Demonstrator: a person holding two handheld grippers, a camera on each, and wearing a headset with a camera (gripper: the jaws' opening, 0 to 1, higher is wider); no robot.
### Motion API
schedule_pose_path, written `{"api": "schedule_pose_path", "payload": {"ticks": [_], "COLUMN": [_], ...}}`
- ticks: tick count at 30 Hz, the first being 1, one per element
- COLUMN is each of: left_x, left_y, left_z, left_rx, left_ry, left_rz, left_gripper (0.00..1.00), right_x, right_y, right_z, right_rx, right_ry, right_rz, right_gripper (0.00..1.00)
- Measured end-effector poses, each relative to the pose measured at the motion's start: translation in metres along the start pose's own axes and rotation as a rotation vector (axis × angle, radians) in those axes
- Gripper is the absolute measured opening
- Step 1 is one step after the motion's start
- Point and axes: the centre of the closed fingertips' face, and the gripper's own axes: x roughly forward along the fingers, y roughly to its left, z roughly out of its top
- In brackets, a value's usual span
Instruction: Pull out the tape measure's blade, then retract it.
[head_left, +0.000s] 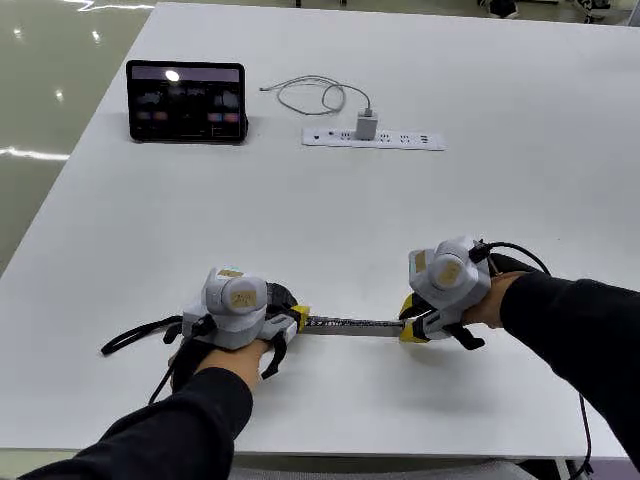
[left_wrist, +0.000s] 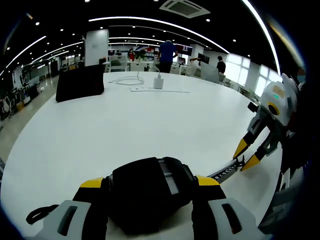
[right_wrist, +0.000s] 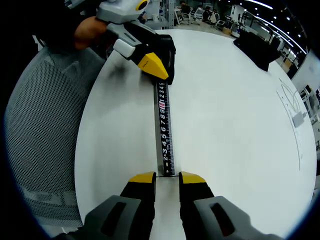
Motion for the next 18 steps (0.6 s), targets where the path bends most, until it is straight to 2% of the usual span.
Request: {"api": "schedule_pose_path", "payload": {"ticks": [8,18], "left_x": [0.001,0.001], "left_y": [0.0,0.0], "left_z": [0.0,0.0], "left_rx": [0.0,0.0], "left_ry": [0.001,0.003], "left_rz": [-0.003,-0.007], "left_gripper": [0.65,0.65], "right_x": [0.002,0.005], "right_y": [-0.001,0.0], "right_z": [0.003,0.017], "right_rx": [-0.002,-0.019], "right_ry": [-0.006,-0.025], "right_rz": [-0.011,-0.025], "right_gripper": [0.13,0.13]}}
